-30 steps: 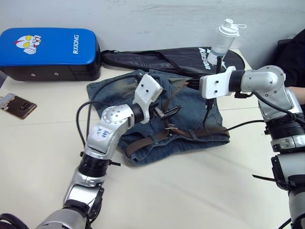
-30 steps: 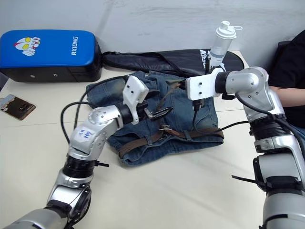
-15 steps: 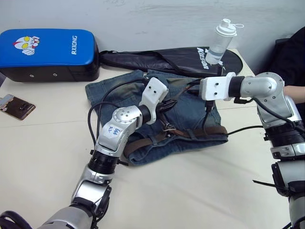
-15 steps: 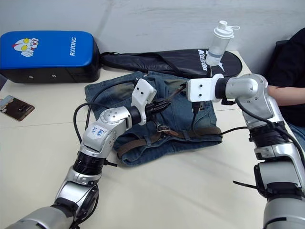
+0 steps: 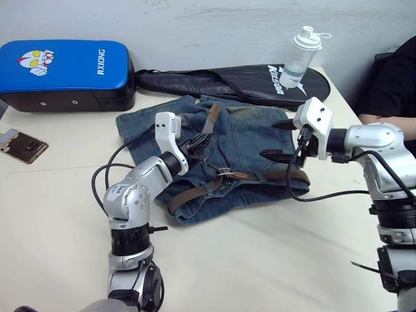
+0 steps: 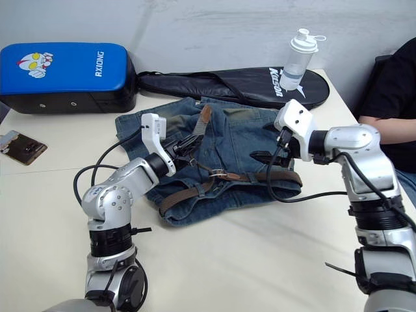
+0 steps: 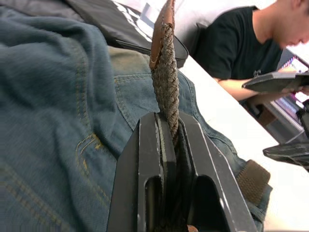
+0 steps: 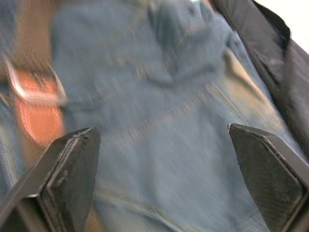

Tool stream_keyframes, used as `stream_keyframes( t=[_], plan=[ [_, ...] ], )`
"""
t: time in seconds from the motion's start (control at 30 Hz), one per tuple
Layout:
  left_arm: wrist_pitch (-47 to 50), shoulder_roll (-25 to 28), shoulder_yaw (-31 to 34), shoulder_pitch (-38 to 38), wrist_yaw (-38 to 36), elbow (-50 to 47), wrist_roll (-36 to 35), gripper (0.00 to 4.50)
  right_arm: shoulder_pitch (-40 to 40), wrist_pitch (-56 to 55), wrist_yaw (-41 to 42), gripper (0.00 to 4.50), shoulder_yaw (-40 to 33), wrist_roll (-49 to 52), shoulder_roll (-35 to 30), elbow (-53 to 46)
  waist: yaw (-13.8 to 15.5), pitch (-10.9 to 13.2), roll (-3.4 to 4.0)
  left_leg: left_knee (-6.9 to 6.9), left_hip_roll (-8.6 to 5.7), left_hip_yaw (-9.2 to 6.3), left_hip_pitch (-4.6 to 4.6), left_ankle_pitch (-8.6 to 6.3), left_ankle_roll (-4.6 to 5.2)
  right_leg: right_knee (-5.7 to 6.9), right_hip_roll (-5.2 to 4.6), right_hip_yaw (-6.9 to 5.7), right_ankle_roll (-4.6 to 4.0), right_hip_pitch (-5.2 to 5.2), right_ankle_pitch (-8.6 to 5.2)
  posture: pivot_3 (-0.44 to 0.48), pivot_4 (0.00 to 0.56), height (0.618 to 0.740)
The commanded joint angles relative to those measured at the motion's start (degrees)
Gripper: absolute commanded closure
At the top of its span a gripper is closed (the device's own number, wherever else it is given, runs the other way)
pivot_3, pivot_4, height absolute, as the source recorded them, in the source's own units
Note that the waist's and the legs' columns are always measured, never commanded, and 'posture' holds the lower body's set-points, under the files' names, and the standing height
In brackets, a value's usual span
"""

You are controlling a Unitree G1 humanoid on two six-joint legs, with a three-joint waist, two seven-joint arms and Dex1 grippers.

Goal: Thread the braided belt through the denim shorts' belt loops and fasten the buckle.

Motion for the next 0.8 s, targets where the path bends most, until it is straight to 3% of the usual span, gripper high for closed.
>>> stream_keyframes(
  t=[0.03, 0.2, 0.23, 0.57, 0.8],
  plan=[
    [2.1, -2.1, 3.5, 1.6, 3.7, -5.2, -4.5, 4.5, 0.4, 5.3, -1.6, 1.7, -0.4, 5.2, 4.2, -3.2, 0.1, 0.0, 0.0, -0.01, -0.01, 0.0, -0.02, 0.0, 0.0, -0.02, -0.01, 0.0, 0.0, -0.01, 0.0, 0.0, 0.15, 0.74],
    [3.5, -2.8, 4.3, 4.1, 7.1, -8.6, -6.4, 4.5, 1.0, 5.7, -2.1, 4.15, 3.6, 4.8, 7.9, -2.0, 0.1, 0.0, -0.01, 0.01, -0.03, -0.02, -0.06, -0.01, 0.01, -0.02, -0.02, -0.03, 0.0, -0.02, 0.0, 0.0, 0.15, 0.74],
    [3.6, -2.9, 4.2, 4.5, 7.5, -9.1, -6.7, 4.5, 1.3, 5.2, -2.0, 4.43, 4.8, 4.0, 8.3, -1.2, 0.1, 0.0, -0.01, 0.01, -0.05, -0.02, -0.06, -0.01, 0.01, -0.02, -0.02, -0.02, 0.0, -0.02, 0.0, 0.0, 0.15, 0.74],
    [1.0, 0.6, 0.9, 13.1, 9.0, -12.3, -5.2, 4.5, 5.0, 3.4, 0.8, 4.43, 16.2, -1.4, 9.2, 5.4, 0.0, -0.1, -0.11, -0.03, -0.04, 0.02, 0.0, -0.02, 0.0, -0.05, 0.01, 0.0, 0.0, -0.01, 0.0, 0.0, 0.15, 0.74],
    [-2.1, 6.4, 1.2, 18.6, 7.2, -16.3, -4.9, 4.5, 5.6, -9.2, 4.2, 4.43, 21.1, -9.4, 5.4, 9.8, 0.1, -0.3, -0.44, -0.04, -0.03, -0.08, 0.08, -0.11, -0.1, -0.09, 0.01, -0.07, -0.01, 0.12, 0.0, 0.0, 0.15, 0.74]
  ],
)
